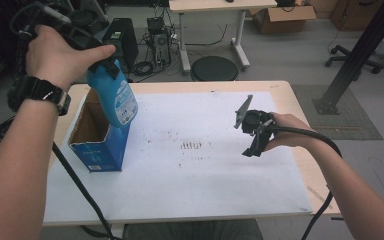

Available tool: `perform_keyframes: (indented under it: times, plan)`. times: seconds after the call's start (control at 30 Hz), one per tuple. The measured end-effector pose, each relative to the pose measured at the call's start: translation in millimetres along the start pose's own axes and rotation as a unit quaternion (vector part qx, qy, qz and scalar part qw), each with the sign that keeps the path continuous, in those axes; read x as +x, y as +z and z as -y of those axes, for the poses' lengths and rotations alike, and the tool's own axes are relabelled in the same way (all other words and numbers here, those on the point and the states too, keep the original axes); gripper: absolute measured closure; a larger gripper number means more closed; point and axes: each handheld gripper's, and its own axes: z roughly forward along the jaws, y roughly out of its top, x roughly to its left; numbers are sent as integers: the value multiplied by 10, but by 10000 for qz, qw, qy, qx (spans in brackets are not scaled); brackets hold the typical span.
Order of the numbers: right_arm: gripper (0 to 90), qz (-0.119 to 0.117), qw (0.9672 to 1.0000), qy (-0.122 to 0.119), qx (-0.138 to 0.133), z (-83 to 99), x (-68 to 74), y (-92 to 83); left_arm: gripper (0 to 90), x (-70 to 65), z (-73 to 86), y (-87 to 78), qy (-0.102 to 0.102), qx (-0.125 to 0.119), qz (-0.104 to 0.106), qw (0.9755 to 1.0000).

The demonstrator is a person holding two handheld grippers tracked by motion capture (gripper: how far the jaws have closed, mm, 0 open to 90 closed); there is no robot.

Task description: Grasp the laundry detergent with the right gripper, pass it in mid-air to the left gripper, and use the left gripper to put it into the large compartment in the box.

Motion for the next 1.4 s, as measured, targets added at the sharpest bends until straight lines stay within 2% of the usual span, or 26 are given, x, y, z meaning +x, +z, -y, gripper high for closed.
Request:
perform_keyframes:
  times: [0.1, 0.13, 0.2, 0.43, 0.57, 0.83, 1.4]
  plan:
    - [100, 61, 9998, 72, 151, 107, -23, -3, 381, 127, 19, -40, -328, -16, -114, 9994]
    - [99, 86, 9997, 104, 225, 131, -24, -5, 381, 178, 28, -57, -473, -5, -179, 9987]
    - [99, 171, 9992, 138, 337, 198, -30, -1, 381, 252, 43, -77, -638, -54, -301, 9975]
    - [103, 233, 9986, 262, 385, 358, -58, -52, 381, 418, 97, -65, -983, -51, -642, 9931]
    - [103, 245, 9987, 292, 346, 413, -73, -84, 381, 473, 125, -29, -1082, -25, -719, 9915]
    - [104, 243, 9984, 355, 360, 477, -87, -94, 381, 525, 169, 118, -1127, 55, -809, 9903]
    - [104, 206, 9979, 385, 475, 524, -84, -11, 381, 572, 353, 793, -1133, 427, -812, 9893]
